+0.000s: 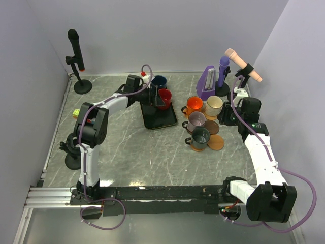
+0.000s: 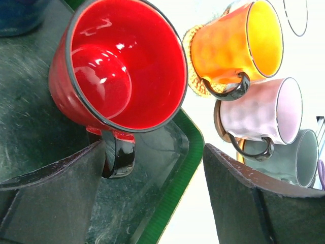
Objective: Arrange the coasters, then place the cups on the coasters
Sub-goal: Move the cup to the tray.
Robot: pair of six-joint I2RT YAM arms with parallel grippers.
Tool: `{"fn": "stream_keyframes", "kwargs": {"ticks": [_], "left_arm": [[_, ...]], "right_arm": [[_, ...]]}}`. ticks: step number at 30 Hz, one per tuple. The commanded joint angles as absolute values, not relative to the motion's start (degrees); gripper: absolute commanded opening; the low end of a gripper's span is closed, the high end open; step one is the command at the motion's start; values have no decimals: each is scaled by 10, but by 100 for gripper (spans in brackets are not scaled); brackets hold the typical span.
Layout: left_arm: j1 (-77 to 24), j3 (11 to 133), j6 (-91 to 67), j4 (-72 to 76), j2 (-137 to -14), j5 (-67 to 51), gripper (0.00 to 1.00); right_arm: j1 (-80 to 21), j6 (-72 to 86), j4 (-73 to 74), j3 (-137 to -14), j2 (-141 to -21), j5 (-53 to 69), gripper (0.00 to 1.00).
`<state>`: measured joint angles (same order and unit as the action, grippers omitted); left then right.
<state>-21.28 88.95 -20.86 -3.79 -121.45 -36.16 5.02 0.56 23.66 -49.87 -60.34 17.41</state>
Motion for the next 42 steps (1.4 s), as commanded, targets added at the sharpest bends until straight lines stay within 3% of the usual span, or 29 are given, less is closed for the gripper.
{"fn": "stream_keyframes", "kwargs": {"ticks": [1,13,29,42], "left_arm": [[-231,877,-222,-40,-1173,-361,81],[-274,842,-323,15,-1149,-365,81],[-251,894,-179,-218,-1068,-195,86],[-224,1092,-99,-249,-1243,-163,78]], "right_arm": [[46,5,230,-497,-595,176,46],[44,5,226,-497,-600,179,46],[39,10,215,-493,-592,165,46],[36,6,224,-503,-597,164,44]]}}
